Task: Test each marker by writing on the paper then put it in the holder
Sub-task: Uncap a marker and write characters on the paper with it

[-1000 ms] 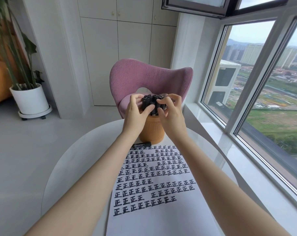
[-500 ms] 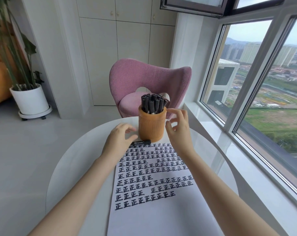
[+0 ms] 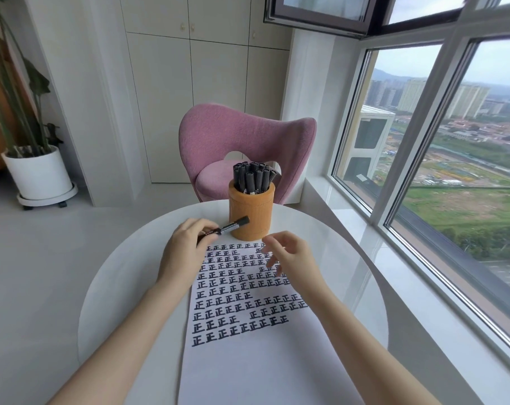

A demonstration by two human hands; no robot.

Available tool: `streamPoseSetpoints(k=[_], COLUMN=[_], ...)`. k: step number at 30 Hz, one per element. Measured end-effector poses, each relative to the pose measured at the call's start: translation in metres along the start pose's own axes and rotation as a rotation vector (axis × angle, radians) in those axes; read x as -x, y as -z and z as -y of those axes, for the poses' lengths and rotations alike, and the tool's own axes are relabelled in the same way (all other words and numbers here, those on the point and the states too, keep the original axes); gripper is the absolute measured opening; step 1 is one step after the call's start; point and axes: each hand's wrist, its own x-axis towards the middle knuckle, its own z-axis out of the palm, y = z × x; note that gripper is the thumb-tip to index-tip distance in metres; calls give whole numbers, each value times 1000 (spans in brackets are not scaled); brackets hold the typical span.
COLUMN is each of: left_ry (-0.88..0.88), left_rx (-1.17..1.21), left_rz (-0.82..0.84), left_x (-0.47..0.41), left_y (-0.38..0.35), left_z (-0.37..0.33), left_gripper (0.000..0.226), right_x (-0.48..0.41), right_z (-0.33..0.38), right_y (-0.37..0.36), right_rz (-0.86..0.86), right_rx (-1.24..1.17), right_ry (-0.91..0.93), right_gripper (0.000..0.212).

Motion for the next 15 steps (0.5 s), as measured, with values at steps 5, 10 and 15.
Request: streamPoseSetpoints(k=[5, 10, 15], left_ry=[-91, -62, -52], left_rx=[124, 130, 142], left_rz=[217, 338, 366], left_x=[28, 52, 63], left_y=[12, 16, 13], left_z=[-41, -56, -62], left_gripper=[14, 21, 18], right_x=[23, 33, 47], right_z=[18, 25, 29], right_y=[-7, -9, -5], right_rz=[146, 48, 33], right_rx=[-236, -290, -278], right_ry=[0, 107, 120], right_gripper=[30, 35, 26])
